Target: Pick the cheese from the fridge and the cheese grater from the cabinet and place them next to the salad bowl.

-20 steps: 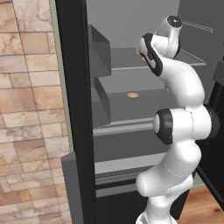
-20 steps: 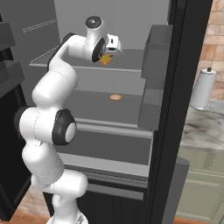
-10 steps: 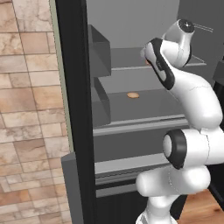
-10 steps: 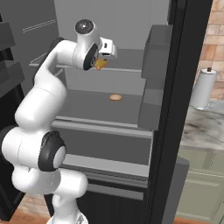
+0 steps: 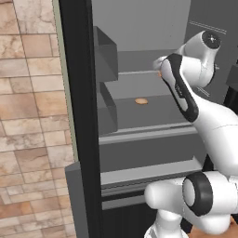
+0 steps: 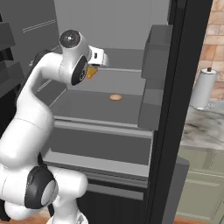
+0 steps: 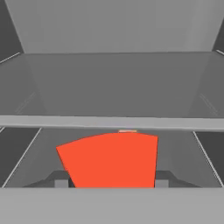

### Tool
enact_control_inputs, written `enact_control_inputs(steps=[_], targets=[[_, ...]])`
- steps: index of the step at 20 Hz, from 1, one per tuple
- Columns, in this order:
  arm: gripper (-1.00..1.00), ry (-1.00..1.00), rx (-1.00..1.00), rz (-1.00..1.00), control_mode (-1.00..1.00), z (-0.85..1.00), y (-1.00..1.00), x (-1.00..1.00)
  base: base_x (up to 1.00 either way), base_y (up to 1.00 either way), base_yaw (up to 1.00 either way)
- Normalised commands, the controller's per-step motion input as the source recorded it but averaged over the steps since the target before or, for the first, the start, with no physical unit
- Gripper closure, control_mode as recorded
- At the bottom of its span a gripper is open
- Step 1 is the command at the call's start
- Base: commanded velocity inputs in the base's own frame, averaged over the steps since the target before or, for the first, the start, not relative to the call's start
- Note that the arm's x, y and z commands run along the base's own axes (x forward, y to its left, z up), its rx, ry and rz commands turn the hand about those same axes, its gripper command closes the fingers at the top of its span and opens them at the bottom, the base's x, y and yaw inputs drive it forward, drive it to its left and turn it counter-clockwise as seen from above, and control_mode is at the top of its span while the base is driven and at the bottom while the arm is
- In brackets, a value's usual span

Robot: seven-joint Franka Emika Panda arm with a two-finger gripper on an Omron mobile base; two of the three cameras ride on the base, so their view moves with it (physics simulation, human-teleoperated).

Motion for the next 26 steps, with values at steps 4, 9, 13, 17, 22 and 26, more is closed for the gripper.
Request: enact_control_inputs(steps=[4, 9, 13, 17, 22, 26], targets=[[1.00, -0.01, 0.04, -0.01, -1.00, 0.03, 0.05, -0.76, 0.00, 0.00, 0.00], [1.00, 0.00, 0.03, -0.01, -1.00, 0.00, 0.05, -0.73, 0.00, 0.00, 0.00], [1.00, 0.00, 0.04, -0.03, -1.00, 0.00, 0.02, -0.73, 0.00, 0.00, 0.00], [1.00, 0.00, 0.00, -0.06, -1.00, -0.06, 0.14, -0.66, 0.00, 0.00, 0.00], [1.00, 0.07, 0.00, -0.09, -1.00, -0.19, 0.16, -0.54, 0.00, 0.00, 0.00], [1.00, 0.07, 0.06, -0.11, -1.00, -0.26, 0.09, -0.45, 0.00, 0.00, 0.00]])
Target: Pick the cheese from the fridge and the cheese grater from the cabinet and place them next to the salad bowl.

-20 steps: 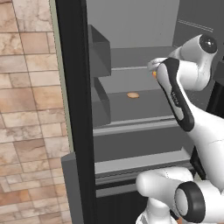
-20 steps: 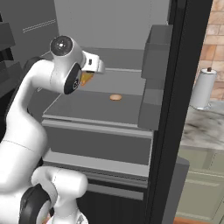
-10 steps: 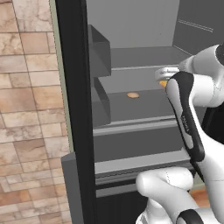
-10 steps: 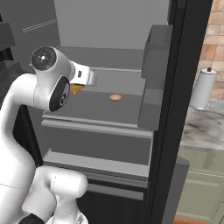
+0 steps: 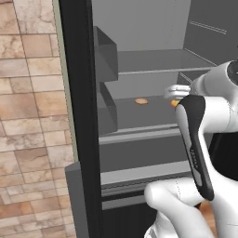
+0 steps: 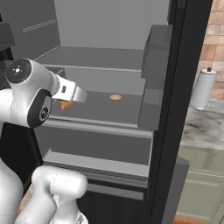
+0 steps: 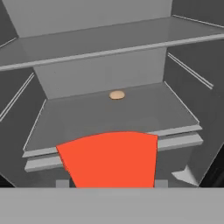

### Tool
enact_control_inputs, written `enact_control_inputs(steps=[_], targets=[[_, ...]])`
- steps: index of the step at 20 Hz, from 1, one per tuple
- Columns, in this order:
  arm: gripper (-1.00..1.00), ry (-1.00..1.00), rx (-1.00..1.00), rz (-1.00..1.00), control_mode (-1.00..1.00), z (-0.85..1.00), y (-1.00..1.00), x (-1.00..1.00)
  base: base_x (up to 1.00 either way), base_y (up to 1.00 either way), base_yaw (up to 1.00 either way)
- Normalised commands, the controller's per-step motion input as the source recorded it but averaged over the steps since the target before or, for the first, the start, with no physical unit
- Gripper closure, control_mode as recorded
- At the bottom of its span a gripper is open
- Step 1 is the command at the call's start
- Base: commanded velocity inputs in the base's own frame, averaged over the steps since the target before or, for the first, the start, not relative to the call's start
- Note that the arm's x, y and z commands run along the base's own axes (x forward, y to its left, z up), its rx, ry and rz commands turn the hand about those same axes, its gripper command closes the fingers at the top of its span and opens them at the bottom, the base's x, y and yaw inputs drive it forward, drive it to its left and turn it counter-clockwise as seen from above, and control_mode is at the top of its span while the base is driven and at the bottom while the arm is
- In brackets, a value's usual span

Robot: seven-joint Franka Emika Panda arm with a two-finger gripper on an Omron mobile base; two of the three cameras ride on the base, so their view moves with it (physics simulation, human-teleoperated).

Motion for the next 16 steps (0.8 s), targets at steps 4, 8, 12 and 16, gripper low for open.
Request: enact_control_inputs(steps=[4, 8, 12, 16], targets=[[1.00, 0.10, 0.02, -0.08, -1.00, -0.31, 0.12, -0.38, 0.00, 0.00, 0.00], [1.00, 0.16, 0.01, -0.06, -1.00, -0.27, 0.09, -0.20, 0.00, 0.00, 0.00], [1.00, 0.04, 0.01, 0.00, -1.00, -0.01, 0.00, 0.00, 0.00, 0.00, 0.00], [1.00, 0.00, 0.00, 0.00, -1.00, 0.00, 0.00, 0.00, 0.00, 0.00, 0.00]])
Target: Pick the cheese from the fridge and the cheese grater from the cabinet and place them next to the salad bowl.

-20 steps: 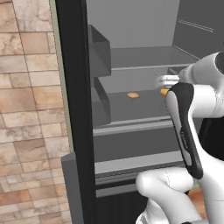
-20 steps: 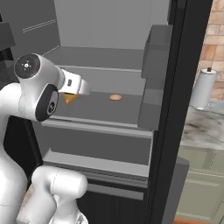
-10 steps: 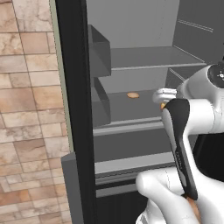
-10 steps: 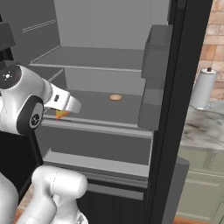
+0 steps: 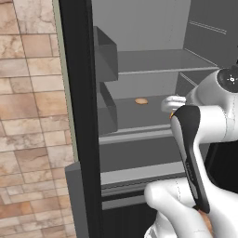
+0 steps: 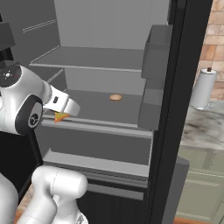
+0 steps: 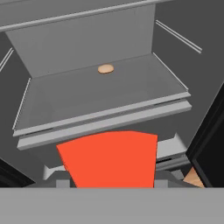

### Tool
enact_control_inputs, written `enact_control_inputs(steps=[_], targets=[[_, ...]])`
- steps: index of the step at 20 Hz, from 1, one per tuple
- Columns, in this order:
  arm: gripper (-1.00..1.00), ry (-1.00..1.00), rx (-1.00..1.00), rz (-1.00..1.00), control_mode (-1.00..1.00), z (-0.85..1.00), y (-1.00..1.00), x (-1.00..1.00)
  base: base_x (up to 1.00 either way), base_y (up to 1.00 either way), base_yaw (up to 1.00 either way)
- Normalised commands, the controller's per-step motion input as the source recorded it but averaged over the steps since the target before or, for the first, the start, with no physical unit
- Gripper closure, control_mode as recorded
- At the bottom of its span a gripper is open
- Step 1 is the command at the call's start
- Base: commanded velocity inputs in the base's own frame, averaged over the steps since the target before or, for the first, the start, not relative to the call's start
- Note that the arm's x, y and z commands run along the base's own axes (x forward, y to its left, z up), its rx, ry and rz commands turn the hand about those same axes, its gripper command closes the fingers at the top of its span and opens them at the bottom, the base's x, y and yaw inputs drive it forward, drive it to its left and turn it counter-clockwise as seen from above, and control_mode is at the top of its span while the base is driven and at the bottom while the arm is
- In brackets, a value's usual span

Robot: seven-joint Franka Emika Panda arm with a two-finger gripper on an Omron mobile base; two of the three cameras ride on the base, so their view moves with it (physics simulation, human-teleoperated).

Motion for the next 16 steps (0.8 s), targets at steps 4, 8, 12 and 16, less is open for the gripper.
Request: enact_control_inputs(steps=[4, 8, 12, 16], targets=[[1.00, 0.00, 0.00, 0.00, -1.00, 0.00, 0.00, 0.00, 0.00, 0.00, 0.00], [1.00, 0.00, 0.00, 0.00, 1.00, 0.00, 0.00, 0.00, 0.00, 0.00, 0.00], [1.00, 0.00, 0.00, 0.00, 1.00, 0.00, 0.00, 0.00, 0.00, 0.00, 0.00], [1.00, 0.00, 0.00, 0.00, 1.00, 0.00, 0.00, 0.00, -0.19, 0.00, 0.00]])
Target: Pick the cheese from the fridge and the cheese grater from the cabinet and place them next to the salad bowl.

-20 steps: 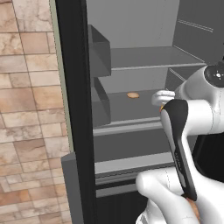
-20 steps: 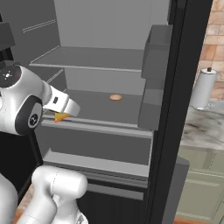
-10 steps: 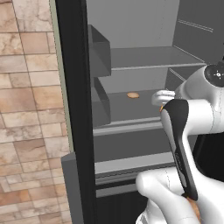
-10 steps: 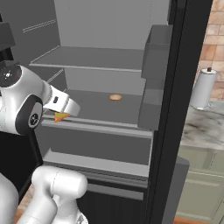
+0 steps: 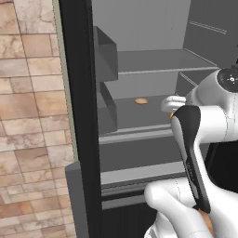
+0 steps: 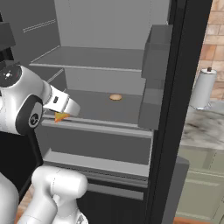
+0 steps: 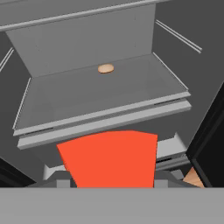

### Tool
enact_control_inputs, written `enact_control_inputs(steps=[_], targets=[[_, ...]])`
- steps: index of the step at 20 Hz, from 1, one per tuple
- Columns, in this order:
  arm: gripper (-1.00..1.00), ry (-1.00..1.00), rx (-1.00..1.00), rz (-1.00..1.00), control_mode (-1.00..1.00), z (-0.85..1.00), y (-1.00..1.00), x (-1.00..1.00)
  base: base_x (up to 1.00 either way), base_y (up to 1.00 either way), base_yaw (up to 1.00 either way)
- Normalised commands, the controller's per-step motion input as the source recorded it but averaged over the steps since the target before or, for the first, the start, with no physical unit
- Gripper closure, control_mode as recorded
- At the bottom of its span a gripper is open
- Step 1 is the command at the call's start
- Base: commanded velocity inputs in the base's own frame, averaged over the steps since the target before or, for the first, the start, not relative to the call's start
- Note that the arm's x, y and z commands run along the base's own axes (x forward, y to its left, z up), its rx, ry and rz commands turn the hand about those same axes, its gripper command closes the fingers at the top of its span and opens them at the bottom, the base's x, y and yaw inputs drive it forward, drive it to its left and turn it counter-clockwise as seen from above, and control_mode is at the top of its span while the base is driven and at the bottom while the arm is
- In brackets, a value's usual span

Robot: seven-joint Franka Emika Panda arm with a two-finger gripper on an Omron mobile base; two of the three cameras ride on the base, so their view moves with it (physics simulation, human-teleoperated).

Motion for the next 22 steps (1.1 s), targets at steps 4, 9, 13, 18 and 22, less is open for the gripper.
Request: enact_control_inputs(steps=[4, 9, 13, 18, 22], targets=[[1.00, 0.00, 0.00, 0.00, 1.00, 0.00, 0.00, 0.00, -0.45, 0.01, 0.00], [1.00, 0.00, 0.00, 0.00, 1.00, 0.00, 0.00, 0.00, -0.54, 0.00, 0.00], [1.00, 0.00, 0.00, 0.00, 1.00, 0.00, 0.00, 0.00, -0.60, 0.00, 0.00], [1.00, 0.00, 0.00, 0.00, 1.00, 0.00, 0.00, 0.00, -0.69, 0.00, 0.00], [1.00, 0.00, 0.00, 0.00, 1.00, 0.00, 0.00, 0.00, -0.66, 0.00, 0.00]])
